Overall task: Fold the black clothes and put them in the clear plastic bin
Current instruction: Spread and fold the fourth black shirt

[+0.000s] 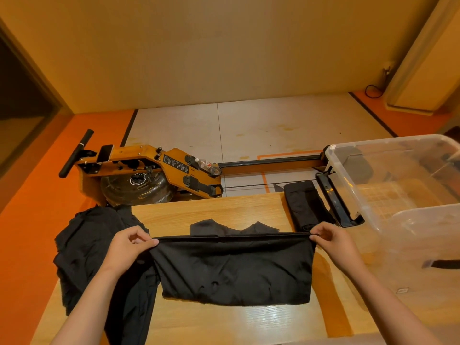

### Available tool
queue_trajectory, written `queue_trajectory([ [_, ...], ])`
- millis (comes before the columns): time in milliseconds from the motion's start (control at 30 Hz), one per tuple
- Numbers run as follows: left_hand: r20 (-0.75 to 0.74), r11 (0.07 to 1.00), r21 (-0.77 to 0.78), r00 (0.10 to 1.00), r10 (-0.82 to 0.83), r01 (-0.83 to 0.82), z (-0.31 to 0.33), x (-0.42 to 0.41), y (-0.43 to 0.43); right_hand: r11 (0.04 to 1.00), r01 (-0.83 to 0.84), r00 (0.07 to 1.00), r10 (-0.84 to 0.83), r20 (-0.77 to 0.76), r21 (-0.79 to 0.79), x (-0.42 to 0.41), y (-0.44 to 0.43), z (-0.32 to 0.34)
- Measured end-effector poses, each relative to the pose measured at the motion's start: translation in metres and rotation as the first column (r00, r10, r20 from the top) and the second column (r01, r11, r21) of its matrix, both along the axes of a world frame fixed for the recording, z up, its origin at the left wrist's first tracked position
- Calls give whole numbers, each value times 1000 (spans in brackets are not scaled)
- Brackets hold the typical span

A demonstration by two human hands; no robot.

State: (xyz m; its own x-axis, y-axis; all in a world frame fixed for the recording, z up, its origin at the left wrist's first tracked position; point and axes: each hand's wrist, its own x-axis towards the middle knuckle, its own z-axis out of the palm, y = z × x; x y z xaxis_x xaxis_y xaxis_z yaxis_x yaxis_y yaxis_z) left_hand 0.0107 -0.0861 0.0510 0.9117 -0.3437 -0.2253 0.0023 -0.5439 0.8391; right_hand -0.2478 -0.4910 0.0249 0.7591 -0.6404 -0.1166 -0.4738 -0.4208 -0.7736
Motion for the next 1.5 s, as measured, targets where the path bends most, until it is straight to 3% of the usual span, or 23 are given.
queue_trajectory([
  [233, 122, 993, 92, 988, -90, 79, 41, 33, -5, 993, -21, 997, 30, 70, -116, 43, -17, 43],
  [400, 202, 991, 90, 973, -116, 100, 102, 67, -29, 981, 43, 971, 5, 241, -191, 89, -43, 94],
  [600, 416, 994, 66, 904, -103, 83, 189, 111, -71, 958, 65, 915, 54, 399, -278, 158, -77, 178],
  [800, 601, 999, -38, 799, 26, -4, 269, 153, -103, 897, 215, 809, 57, 584, -385, 206, -92, 259],
  [967, 706, 966, -246, 667, 238, -84, 319, 160, -119, 831, 343, 706, 79, 703, -438, 225, -100, 316],
  [1167, 764, 937, -329, 549, 338, -120, 352, 162, -116, 754, 390, 658, 173, 733, -528, 224, -99, 358],
  [1333, 752, 953, -285, 592, 291, -106, 350, 158, -107, 683, 406, 675, 224, 703, -607, 216, -91, 350],
  [1500, 726, 969, -231, 649, 228, -81, 338, 150, -85, 715, 389, 707, 171, 686, -580, 203, -79, 332],
])
